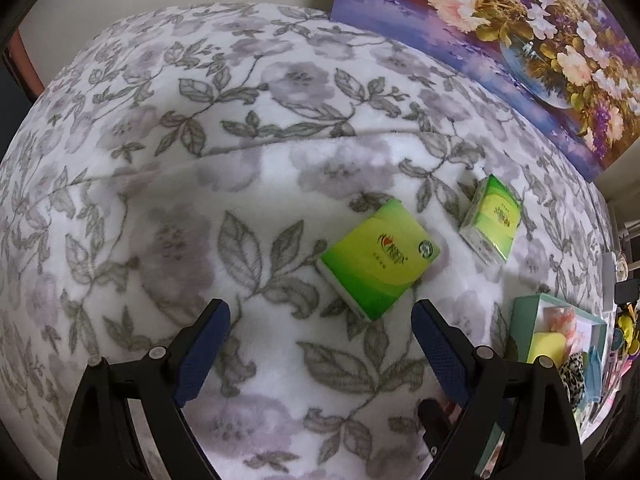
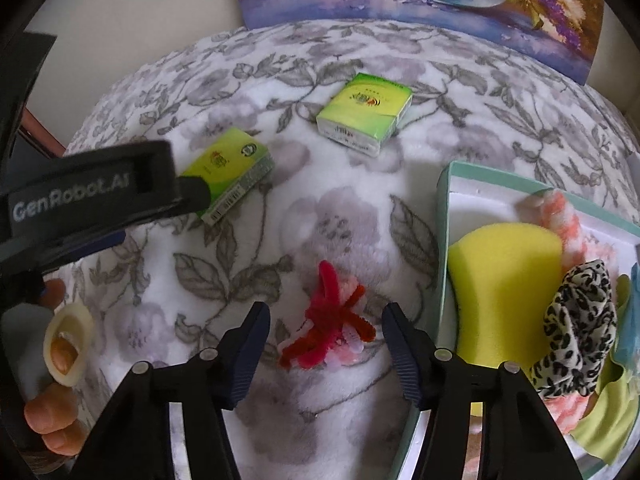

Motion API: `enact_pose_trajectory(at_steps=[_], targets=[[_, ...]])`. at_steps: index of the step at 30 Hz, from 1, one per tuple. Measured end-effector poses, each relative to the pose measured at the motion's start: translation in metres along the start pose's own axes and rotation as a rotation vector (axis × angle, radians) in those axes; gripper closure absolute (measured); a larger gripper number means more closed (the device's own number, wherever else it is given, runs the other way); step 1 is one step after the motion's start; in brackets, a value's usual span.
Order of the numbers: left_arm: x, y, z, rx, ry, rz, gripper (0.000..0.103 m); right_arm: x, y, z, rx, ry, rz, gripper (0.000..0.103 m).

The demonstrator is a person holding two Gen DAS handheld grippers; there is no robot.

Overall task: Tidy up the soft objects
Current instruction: 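Grasp the green tissue pack with left tool while right tool grasps red hair tie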

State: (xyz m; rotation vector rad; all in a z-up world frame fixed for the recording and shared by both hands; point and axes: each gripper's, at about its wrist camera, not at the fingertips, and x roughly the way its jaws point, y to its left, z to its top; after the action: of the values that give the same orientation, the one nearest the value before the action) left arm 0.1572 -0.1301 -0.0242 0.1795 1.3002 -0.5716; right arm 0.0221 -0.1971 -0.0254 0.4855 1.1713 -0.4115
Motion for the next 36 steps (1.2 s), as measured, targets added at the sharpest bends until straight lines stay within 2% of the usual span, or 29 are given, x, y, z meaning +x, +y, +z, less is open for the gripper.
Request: enact_pose_trajectory(at_steps=[6, 11, 14, 17, 19, 22, 24, 26, 36], targets=[[0.010, -0.006, 0.009, 0.051, -0.049, 0.023, 0.011, 0.004, 0.001, 0.001, -0.003, -0.005, -0.008, 0.050], [0.016, -0.014, 0.012, 0.084, -0.062, -0.015, 0.011, 0.005, -0.001, 0.002, -0.002, -0.006, -0.006, 0.054], [0.020, -0.024, 0.011, 0.122, -0.082, 0.010, 0.011, 0.006, -0.004, 0.004, -0.008, -0.007, -0.009, 0.055], [0.028, -0.028, 0.010, 0.138, -0.077, 0.030, 0.011, 0.007, -0.001, 0.003, -0.006, -0.009, -0.006, 0.055], [0.034, -0.028, 0.010, 0.135, -0.063, 0.019, 0.012, 0.006, -0.001, 0.002, -0.008, -0.010, -0.004, 0.055], [0.035, -0.029, 0.008, 0.142, -0.078, 0.030, 0.018, 0.007, -0.001, 0.003, -0.012, -0.011, -0.004, 0.055], [0.032, -0.029, 0.009, 0.145, -0.088, 0.022, 0.031, 0.008, 0.000, 0.003, -0.015, -0.011, -0.005, 0.055], [0.030, -0.030, 0.009, 0.145, -0.095, 0.019, 0.037, 0.008, 0.000, 0.003, -0.016, -0.010, -0.006, 0.055], [0.024, -0.023, 0.004, 0.120, -0.063, 0.003, 0.039, 0.006, 0.001, 0.002, -0.024, 0.000, -0.013, 0.056]])
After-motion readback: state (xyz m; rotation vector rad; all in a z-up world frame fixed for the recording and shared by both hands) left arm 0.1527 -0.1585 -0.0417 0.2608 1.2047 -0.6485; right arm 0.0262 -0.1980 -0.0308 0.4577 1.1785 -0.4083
